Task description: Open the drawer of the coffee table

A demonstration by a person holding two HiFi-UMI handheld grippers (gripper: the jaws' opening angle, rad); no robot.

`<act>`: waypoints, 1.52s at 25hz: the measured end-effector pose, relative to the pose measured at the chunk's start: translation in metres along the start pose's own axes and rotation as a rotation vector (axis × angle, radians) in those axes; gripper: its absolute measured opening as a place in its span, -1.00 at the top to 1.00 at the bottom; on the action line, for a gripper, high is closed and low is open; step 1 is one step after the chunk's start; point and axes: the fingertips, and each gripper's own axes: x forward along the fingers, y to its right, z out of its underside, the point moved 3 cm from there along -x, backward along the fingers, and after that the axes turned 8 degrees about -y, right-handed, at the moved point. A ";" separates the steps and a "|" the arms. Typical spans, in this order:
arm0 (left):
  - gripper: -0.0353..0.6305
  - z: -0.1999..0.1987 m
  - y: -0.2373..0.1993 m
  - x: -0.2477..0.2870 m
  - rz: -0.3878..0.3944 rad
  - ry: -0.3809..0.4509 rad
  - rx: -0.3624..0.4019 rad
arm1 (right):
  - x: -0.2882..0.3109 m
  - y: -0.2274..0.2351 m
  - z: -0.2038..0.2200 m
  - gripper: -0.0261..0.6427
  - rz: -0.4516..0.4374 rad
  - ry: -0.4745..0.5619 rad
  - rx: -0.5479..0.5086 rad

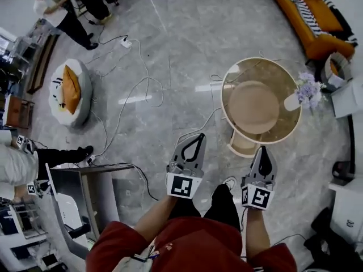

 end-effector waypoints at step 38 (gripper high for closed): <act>0.85 -0.130 -0.048 -0.067 -0.093 0.230 0.062 | -0.034 -0.013 -0.165 0.85 0.024 0.247 -0.007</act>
